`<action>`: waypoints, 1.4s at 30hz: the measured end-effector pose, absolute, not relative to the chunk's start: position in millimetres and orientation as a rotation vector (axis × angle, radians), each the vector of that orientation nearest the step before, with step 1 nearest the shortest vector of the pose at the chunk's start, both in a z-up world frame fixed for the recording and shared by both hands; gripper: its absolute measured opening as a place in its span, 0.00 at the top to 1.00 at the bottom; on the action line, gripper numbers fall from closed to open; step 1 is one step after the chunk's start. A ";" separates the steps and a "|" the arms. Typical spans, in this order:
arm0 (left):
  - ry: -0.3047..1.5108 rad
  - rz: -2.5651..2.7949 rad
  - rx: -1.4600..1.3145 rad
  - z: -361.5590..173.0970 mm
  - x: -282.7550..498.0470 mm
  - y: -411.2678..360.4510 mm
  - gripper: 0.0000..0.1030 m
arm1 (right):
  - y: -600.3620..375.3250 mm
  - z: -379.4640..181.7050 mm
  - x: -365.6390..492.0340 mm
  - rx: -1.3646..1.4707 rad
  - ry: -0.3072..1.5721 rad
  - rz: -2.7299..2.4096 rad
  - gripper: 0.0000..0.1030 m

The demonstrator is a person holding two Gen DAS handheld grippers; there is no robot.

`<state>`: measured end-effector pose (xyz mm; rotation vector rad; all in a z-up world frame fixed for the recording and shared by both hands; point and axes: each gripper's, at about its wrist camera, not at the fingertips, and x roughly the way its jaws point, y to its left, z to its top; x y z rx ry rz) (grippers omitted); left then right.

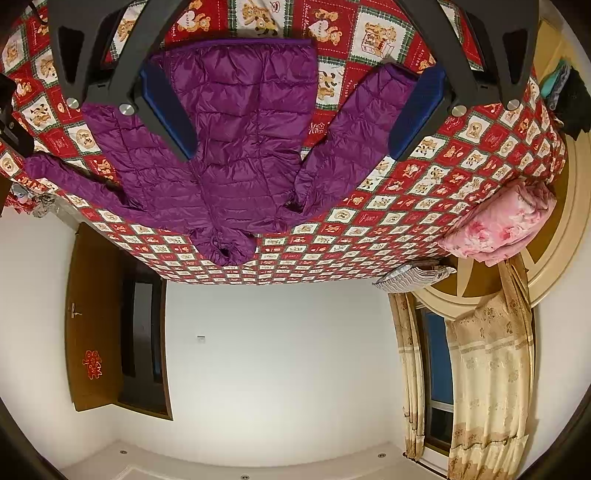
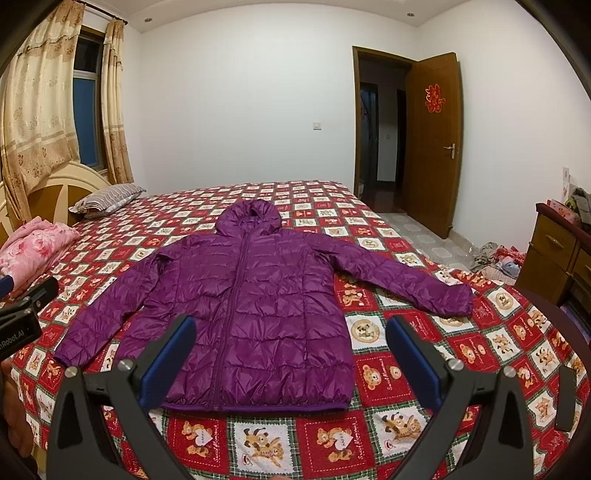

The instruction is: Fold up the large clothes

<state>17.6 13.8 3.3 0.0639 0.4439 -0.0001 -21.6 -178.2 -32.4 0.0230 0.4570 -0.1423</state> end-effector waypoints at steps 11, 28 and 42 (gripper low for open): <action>0.442 -0.003 0.066 0.1 11.7 12.1 0.01 | -177.5 -36.3 -18.9 0.025 0.463 -0.141 0.00; 0.459 0.004 0.069 -13.3 22.0 15.5 0.01 | -181.6 -43.2 -12.1 0.039 0.491 -0.138 0.00; 0.476 -0.021 0.187 -62.0 104.3 -27.4 0.01 | -275.8 -75.4 58.1 0.099 0.570 -0.289 0.00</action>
